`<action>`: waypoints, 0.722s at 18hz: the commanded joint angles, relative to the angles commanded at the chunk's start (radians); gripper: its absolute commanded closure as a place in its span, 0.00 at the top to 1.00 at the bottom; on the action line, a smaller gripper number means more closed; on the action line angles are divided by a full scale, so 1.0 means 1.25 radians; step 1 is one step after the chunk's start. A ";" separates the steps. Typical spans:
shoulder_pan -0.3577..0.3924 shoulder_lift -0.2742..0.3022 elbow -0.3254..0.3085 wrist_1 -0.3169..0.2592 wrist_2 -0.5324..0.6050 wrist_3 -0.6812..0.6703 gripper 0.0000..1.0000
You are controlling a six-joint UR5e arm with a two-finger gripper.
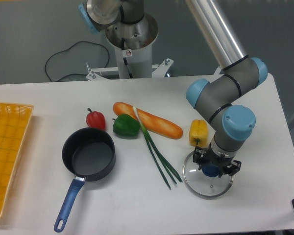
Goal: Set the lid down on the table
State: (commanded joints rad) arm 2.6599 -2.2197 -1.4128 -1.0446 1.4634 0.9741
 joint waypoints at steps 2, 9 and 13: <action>0.000 0.000 0.000 0.001 0.000 0.001 0.57; 0.001 0.000 -0.010 0.001 0.000 0.025 0.59; 0.001 0.001 -0.009 0.000 0.000 0.027 0.73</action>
State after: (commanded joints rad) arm 2.6615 -2.2181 -1.4235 -1.0446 1.4634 1.0078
